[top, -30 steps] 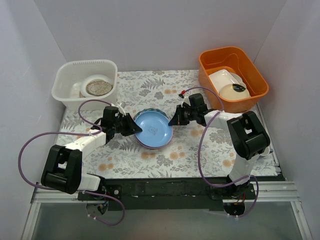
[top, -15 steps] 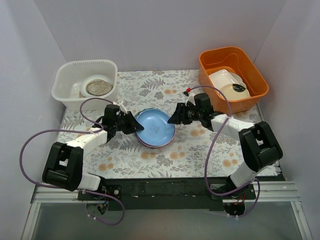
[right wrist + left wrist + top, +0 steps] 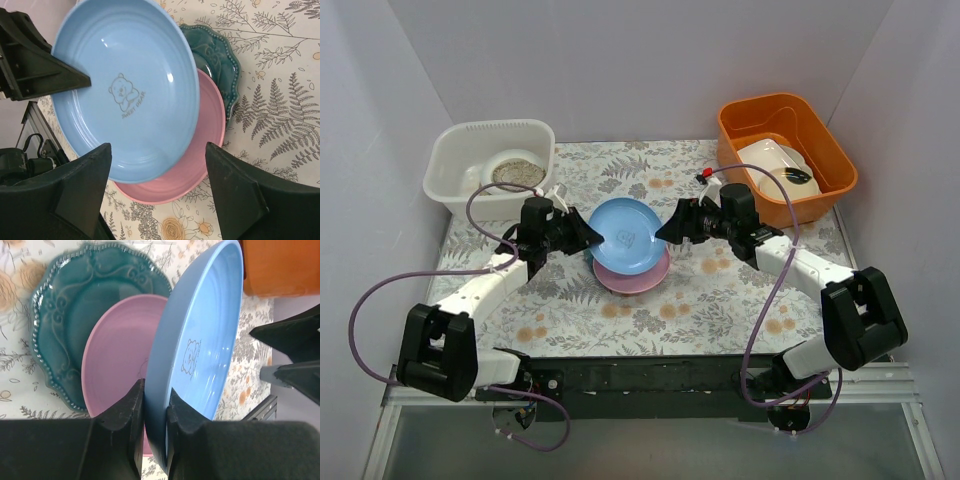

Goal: Place the plates into the plastic bin on the countertop
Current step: Pick up the plate at the center of the board, then place the plate in the plastic bin.

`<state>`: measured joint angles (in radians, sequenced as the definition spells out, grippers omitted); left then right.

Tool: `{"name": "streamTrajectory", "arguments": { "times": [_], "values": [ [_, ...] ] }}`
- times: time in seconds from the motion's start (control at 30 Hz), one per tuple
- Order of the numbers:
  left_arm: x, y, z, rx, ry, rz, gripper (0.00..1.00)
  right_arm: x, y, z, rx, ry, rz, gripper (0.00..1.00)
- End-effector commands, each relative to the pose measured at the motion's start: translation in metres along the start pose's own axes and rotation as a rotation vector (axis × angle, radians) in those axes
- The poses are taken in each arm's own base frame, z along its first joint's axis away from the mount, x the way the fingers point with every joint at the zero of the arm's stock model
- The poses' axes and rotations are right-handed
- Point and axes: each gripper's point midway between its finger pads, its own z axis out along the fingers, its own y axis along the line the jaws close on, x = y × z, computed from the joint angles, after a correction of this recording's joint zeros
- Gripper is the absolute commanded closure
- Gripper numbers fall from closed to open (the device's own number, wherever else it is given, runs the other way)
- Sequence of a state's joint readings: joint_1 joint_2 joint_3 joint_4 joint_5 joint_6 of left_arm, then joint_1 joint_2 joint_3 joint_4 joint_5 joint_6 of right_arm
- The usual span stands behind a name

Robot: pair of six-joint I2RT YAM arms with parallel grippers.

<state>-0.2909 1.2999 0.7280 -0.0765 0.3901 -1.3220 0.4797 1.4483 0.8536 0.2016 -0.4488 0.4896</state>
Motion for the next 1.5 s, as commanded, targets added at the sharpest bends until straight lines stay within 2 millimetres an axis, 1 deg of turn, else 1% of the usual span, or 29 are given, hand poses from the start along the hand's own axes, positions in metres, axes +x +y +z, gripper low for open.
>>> {"name": "streamTrajectory", "arguments": {
  "times": [0.0,0.17,0.2,0.4,0.5,0.57,0.6,0.73,0.9,0.93,0.97,1.03,1.07,1.17,1.2,1.33,1.37,1.43,1.47],
  "values": [
    [-0.034,-0.023,-0.022,0.003,-0.122,0.033,1.0,-0.004,0.008,-0.005,-0.036,-0.034,-0.045,0.18],
    [-0.044,-0.015,-0.033,-0.037,-0.165,0.023,1.0,0.001,0.007,-0.011,-0.035,-0.038,-0.053,0.17],
    [-0.048,-0.011,-0.035,-0.047,-0.176,0.019,1.0,0.007,0.004,-0.012,-0.028,-0.03,-0.048,0.17],
    [-0.061,-0.015,-0.041,-0.031,-0.219,0.018,1.0,0.015,-0.001,-0.025,0.012,-0.038,-0.061,0.17],
    [-0.066,-0.019,-0.036,-0.012,-0.218,0.012,1.0,0.019,-0.004,-0.03,0.036,-0.03,-0.063,0.17],
    [-0.063,-0.019,-0.027,0.007,-0.185,0.005,1.0,0.021,-0.007,-0.033,0.052,-0.034,-0.065,0.17],
    [-0.067,-0.021,-0.025,0.017,-0.188,0.006,1.0,0.022,-0.008,-0.034,0.057,-0.035,-0.062,0.17],
    [-0.07,-0.023,-0.014,0.033,-0.171,0.001,1.0,0.025,-0.011,-0.038,0.076,-0.031,-0.061,0.17],
    [-0.074,-0.018,-0.011,0.008,-0.182,-0.013,1.0,0.026,-0.011,-0.033,0.066,-0.014,-0.057,0.18],
    [-0.078,-0.02,-0.013,0.008,-0.191,-0.011,1.0,0.028,-0.012,-0.029,0.052,-0.001,-0.055,0.18],
    [-0.079,-0.018,-0.013,-0.002,-0.192,-0.018,1.0,0.025,-0.01,-0.027,0.041,-0.001,-0.054,0.18],
    [-0.086,-0.021,-0.018,-0.004,-0.208,-0.012,1.0,0.026,-0.009,-0.021,0.025,0.016,-0.048,0.18],
    [-0.086,-0.02,-0.019,-0.013,-0.207,-0.014,1.0,0.026,-0.009,-0.019,0.017,0.018,-0.046,0.18],
    [-0.097,-0.017,-0.025,-0.026,-0.229,-0.011,1.0,0.024,-0.007,-0.012,-0.012,0.025,-0.045,0.18],
    [-0.102,-0.012,-0.029,-0.039,-0.239,-0.022,1.0,0.021,-0.006,-0.011,-0.016,0.024,-0.045,0.18],
    [-0.117,-0.012,-0.038,-0.028,-0.272,-0.035,1.0,0.027,-0.005,-0.007,-0.046,0.036,-0.024,0.18],
    [-0.125,-0.012,-0.041,-0.027,-0.287,-0.038,1.0,0.027,-0.005,-0.005,-0.051,0.032,-0.026,0.18],
    [-0.135,-0.014,-0.043,-0.022,-0.303,-0.052,1.0,0.032,-0.006,-0.005,-0.055,0.046,-0.016,0.18],
    [-0.147,-0.015,-0.044,-0.017,-0.324,-0.056,1.0,0.033,-0.007,-0.005,-0.054,0.047,-0.012,0.18]
  ]
}}
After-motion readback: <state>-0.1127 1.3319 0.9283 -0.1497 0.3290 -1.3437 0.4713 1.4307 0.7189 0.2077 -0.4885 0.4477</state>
